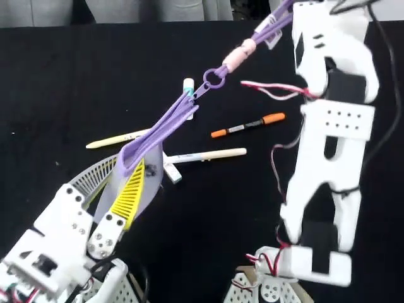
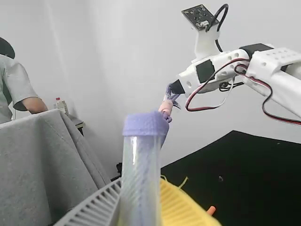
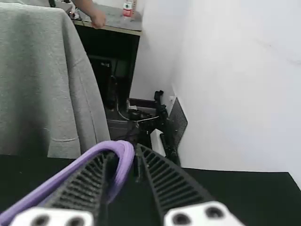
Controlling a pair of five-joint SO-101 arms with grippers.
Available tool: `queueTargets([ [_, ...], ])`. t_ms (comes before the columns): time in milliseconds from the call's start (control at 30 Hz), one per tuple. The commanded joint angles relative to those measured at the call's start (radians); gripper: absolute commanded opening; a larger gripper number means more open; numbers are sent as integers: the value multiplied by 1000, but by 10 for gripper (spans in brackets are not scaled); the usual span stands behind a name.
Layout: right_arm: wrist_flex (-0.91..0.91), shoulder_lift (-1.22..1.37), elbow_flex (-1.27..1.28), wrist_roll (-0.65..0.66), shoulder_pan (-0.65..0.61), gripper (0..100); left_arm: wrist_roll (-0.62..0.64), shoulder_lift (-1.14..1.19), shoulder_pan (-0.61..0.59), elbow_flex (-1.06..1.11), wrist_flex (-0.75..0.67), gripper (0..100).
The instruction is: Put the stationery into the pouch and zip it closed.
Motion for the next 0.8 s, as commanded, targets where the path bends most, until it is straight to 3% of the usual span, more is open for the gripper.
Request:
queueTargets([
  [0,157,180,-285,-48,184,11,-3,-26,-7,-148,2,29],
  [133,408,177,-510,-109,173,11,-2,-25,-7,-41,-60,29],
  [300,700,125,-785,-107,117,11,6,-25,4,243,-213,34],
  [433,885,81,-987,-41,61,11,17,-25,4,395,-313,69],
  [567,1016,47,-1147,18,-5,11,155,-23,4,420,-308,247],
  [767,1060,-5,-1184,18,-34,11,210,-23,35,351,-230,266],
])
